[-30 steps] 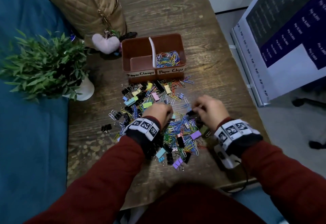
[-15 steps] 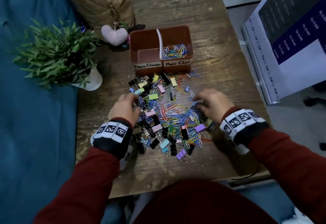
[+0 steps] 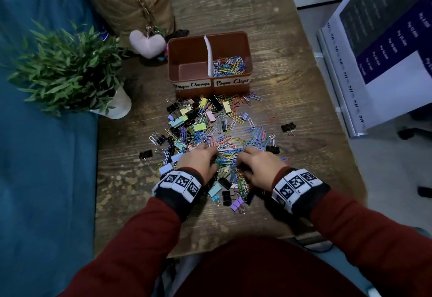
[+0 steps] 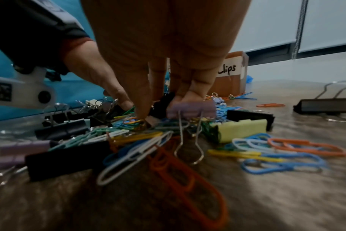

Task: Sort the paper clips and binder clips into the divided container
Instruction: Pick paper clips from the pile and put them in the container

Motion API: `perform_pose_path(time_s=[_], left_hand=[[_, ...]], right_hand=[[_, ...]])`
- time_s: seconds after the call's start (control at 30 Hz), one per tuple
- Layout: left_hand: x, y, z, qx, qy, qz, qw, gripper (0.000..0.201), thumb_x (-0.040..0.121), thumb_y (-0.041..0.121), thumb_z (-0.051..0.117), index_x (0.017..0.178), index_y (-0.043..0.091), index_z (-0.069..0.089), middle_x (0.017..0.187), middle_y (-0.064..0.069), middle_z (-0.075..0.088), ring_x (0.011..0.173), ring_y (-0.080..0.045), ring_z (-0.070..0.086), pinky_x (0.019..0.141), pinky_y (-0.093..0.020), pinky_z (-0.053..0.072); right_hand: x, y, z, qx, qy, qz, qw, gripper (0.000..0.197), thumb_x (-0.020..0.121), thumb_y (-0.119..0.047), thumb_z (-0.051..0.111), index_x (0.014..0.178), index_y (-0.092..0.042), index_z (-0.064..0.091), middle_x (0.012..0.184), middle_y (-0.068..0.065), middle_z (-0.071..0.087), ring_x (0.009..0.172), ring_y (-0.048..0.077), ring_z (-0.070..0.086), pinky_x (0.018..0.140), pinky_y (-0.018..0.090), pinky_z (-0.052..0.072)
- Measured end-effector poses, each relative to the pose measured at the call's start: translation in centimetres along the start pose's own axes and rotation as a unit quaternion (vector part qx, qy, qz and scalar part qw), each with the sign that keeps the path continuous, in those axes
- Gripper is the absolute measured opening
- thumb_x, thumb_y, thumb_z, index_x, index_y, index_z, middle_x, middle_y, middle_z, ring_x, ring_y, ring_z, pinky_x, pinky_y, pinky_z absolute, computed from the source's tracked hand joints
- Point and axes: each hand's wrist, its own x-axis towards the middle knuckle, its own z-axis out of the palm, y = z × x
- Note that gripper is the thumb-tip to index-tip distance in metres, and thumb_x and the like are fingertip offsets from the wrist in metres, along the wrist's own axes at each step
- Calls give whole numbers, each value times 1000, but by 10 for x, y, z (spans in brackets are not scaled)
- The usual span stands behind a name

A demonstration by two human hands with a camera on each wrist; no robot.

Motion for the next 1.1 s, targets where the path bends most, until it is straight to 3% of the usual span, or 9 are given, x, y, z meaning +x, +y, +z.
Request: perform_pose_path(time_s=[0.2,0.3,0.43,0.53,0.67,0.77,0.83,0.93,1.1], left_hand=[[-3,-11,-1,-73,5,-2,997,28,89,36,58,115,26,59,116,2,62,102,-19,59,89,-36,51],[-2,-14,0,-73,25,17,997,21,94,27,52,113,26,61,114,1,63,99,-18,60,89,-35,52],[0,-18,-7,-35,49,5,998,29,95,26,49,123,31,56,112,1,55,97,-21,60,83,-35,54],[2,-24,-12,16,38,-3,999,29,94,35,50,123,31,56,112,2,52,102,-19,58,83,-32,52],[5,-30,-12,32,53,-10,998,28,93,33,53,120,31,57,109,0,53,100,-20,57,80,-33,54],[11,-26,-8,37,64,38,997,39,87,31,62,124,40,53,104,1,51,98,-20,55,75,-36,55],[16,-20,-9,69,43,58,995,34,90,37,57,124,41,54,102,-1,52,98,-21,53,75,-35,53],[23,-23,-13,83,28,55,995,31,91,34,57,122,36,58,105,-2,56,102,-24,55,79,-37,53],[25,-29,-15,15,58,28,998,23,92,24,53,113,31,61,107,1,67,97,-22,62,81,-37,54]], right_hand=[[-15,20,-1,116,70,30,990,25,79,-2,59,100,-14,63,101,4,62,95,25,60,86,35,48],[-24,31,-7,183,120,75,973,24,78,-1,63,94,-19,68,93,-2,68,83,17,63,83,29,50],[-31,53,-17,153,192,157,956,22,80,-7,63,94,-23,68,99,1,68,91,25,62,85,35,49],[-30,55,-19,35,179,173,968,22,81,-17,63,101,-23,68,110,1,62,106,29,51,88,39,40],[-14,23,-20,25,166,91,982,29,82,-30,65,109,-19,65,115,5,60,112,29,50,96,42,37],[11,-11,-17,14,85,46,995,53,81,-46,64,125,-20,52,125,3,53,121,24,45,105,39,35],[28,-27,-12,-17,25,48,998,76,74,-54,67,136,-20,39,138,6,43,129,25,37,109,42,33],[44,-36,-5,-52,-11,57,997,85,70,-51,73,139,-20,33,139,9,37,131,28,34,105,47,37],[52,-43,-9,-36,4,62,997,60,78,-25,70,130,-18,42,126,9,42,120,29,41,97,46,45]])
